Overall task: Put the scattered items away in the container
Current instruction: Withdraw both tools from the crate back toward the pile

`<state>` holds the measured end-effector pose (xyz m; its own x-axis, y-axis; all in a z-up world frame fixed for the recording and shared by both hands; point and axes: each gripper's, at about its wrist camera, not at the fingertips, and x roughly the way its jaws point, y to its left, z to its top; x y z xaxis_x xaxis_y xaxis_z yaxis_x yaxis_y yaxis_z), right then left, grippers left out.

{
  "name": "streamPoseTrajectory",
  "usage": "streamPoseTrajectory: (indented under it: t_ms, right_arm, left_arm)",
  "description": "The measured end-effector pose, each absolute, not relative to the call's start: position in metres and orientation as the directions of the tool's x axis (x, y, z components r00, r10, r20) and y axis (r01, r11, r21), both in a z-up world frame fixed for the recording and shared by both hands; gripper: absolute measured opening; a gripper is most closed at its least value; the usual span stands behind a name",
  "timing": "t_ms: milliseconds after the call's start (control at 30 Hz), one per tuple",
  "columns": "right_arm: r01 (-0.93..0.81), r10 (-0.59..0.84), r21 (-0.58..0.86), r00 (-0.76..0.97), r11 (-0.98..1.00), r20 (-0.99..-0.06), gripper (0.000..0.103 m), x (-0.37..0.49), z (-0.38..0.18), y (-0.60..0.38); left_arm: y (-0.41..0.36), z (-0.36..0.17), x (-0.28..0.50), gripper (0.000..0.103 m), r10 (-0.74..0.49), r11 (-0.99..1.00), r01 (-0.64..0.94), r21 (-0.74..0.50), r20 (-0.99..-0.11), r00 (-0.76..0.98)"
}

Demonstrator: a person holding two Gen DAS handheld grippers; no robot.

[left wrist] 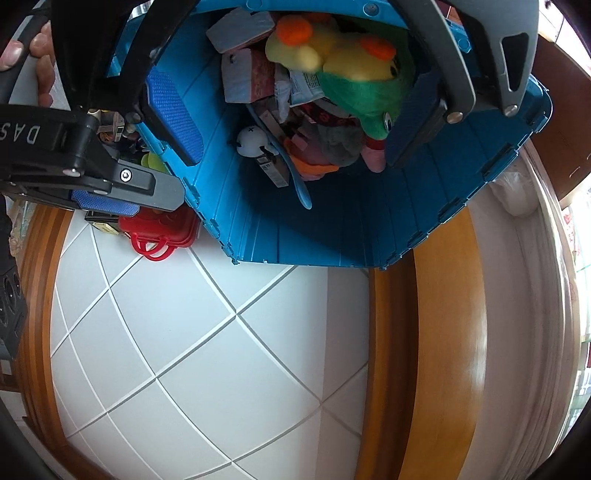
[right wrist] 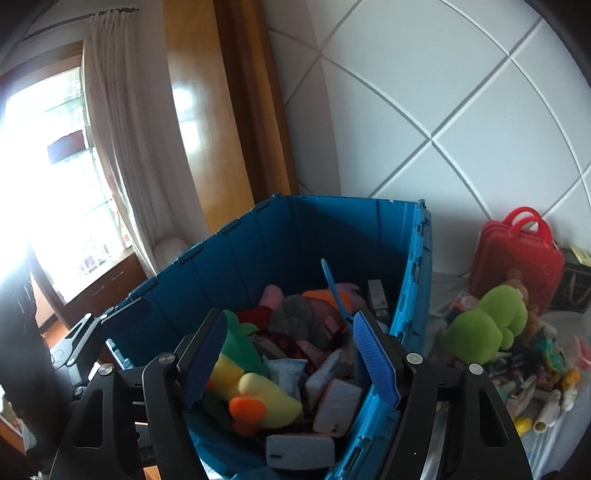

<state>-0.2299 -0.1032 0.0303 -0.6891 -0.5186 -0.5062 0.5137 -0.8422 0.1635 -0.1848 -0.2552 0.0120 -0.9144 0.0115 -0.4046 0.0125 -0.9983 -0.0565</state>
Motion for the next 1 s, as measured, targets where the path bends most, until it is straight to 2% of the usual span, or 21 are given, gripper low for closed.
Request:
streamPoseTrajectory:
  t_ms: [100,333,367,433,667,867,1000]
  right_arm:
    - [0.492,-0.502,0.163,-0.708,-0.855,-0.497,0.082,-0.224,0.033,-0.092]
    - [0.418,-0.44,0.156,-0.767,-0.895,-0.467,0.086,-0.202,0.042,-0.042]
    - [0.401,-0.426,0.156,-0.779,-0.903,-0.46,0.089,-0.198,0.044,-0.031]
    - [0.359,-0.391,0.158,-0.805,-0.92,-0.446,0.103,-0.19,0.047,-0.004]
    - [0.193,-0.249,0.17,-0.87,-0.966,-0.426,0.103,-0.174,0.045,0.112]
    - [0.132,-0.205,0.186,-0.865,-0.974,-0.458,0.103,-0.192,0.021,0.212]
    - [0.114,-0.202,0.195,-0.826,-0.974,-0.527,0.103,-0.226,-0.014,0.278]
  left_arm:
    - [-0.248,0.014,-0.181,0.102,0.029,-0.998,-0.004,-0.063,-0.396,-0.918]
    - [-0.215,0.027,-0.169,0.102,0.088,-0.994,-0.057,-0.094,-0.37,-0.925]
    - [-0.206,0.029,-0.166,0.102,0.102,-0.993,-0.072,-0.096,-0.361,-0.927]
    - [-0.188,0.034,-0.162,0.103,0.134,-0.989,-0.106,-0.099,-0.344,-0.929]
    - [-0.094,0.038,-0.16,0.103,0.252,-0.968,-0.236,-0.09,-0.32,-0.913]
    - [-0.003,-0.001,-0.197,0.103,0.239,-0.971,-0.213,-0.109,-0.405,-0.883]
    - [0.046,-0.047,-0.229,0.103,0.186,-0.982,-0.142,-0.126,-0.501,-0.845]
